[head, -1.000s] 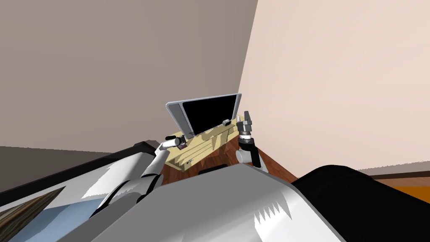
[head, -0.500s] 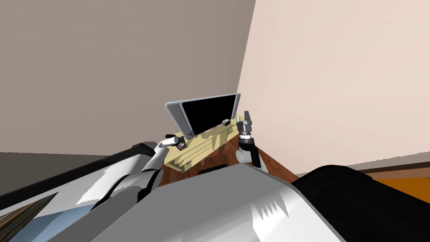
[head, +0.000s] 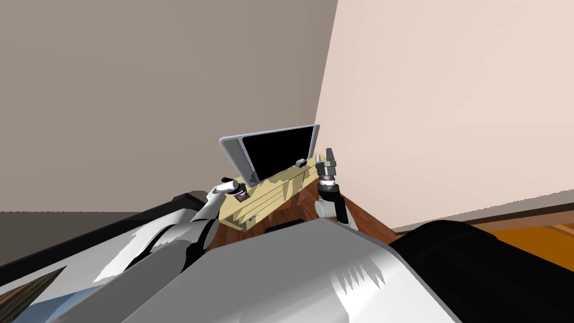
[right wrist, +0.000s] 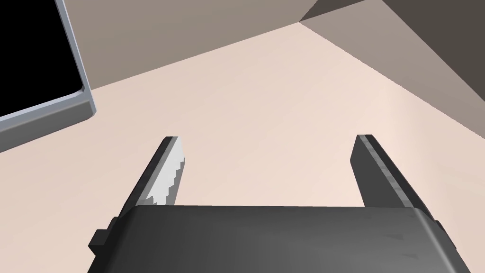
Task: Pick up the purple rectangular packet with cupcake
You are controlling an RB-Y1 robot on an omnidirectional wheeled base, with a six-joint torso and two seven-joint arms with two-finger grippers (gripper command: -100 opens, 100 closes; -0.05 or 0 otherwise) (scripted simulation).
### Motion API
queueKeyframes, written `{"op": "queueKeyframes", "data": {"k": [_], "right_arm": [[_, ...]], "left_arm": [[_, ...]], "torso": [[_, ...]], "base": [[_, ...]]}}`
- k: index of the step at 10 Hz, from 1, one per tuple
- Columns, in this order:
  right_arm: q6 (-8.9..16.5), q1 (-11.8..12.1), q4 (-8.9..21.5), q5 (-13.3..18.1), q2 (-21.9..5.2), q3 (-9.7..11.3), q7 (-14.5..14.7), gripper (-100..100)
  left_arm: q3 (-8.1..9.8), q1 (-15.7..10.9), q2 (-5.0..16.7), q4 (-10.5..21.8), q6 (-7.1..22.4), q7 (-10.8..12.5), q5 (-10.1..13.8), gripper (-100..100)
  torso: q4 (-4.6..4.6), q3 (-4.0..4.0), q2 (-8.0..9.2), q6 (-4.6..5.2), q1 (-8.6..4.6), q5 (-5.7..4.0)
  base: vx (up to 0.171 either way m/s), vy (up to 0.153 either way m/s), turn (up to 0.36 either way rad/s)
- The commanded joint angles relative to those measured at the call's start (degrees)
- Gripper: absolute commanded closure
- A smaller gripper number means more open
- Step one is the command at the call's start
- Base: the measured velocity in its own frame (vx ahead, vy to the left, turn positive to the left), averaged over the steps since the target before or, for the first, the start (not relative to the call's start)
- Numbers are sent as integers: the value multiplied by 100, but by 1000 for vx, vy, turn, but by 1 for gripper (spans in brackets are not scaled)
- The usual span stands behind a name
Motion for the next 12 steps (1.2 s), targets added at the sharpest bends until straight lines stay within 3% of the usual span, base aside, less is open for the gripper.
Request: {"op": "queueKeyframes", "data": {"k": [1,2,3,4,5,6,7,8,10,12], "right_arm": [[0,0,0,0,0,0,0,0],[0,0,0,0,0,0,0,0],[0,0,0,0,0,0,0,0],[0,0,0,0,0,0,0,0],[0,0,0,0,0,0,0,0],[0,0,0,0,0,0,0,0],[0,0,0,0,0,0,0,0],[0,0,0,0,0,0,0,0],[0,0,0,0,0,0,0,0],[0,0,0,0,0,0,0,0]], "left_arm": [[-25,-254,53,286,286,25,28,-100],[-25,-254,53,429,345,25,28,-100],[-50,-460,91,611,565,48,38,-100],[-50,-460,91,759,592,48,38,-100],[-75,-654,125,926,824,70,43,-100],[-75,-654,125,1065,825,70,43,-100],[-100,-835,157,1208,1042,91,42,-100],[-100,-835,157,1323,1042,91,42,-100],[-147,-1150,219,1762,1389,128,27,-100],[-169,-1282,249,2091,1578,143,15,-100]], "torso": [[0,0,0,0,0,0],[1,1,0,3,0,-1],[0,-1,-1,0,-2,0],[0,-1,-2,3,0,-1],[0,-1,-1,0,0,0],[0,-2,-4,2,0,-1],[-1,-2,-4,0,-1,0],[0,-1,-2,2,-1,-1],[0,-2,-4,1,-2,-1],[-1,-3,-5,0,2,1]], "base": [[-1,50,-70],[7,42,-46],[5,52,-70],[3,48,-47],[13,52,-65],[11,46,-47],[4,49,-67],[4,45,-43],[14,59,-79],[9,53,-48]]}}
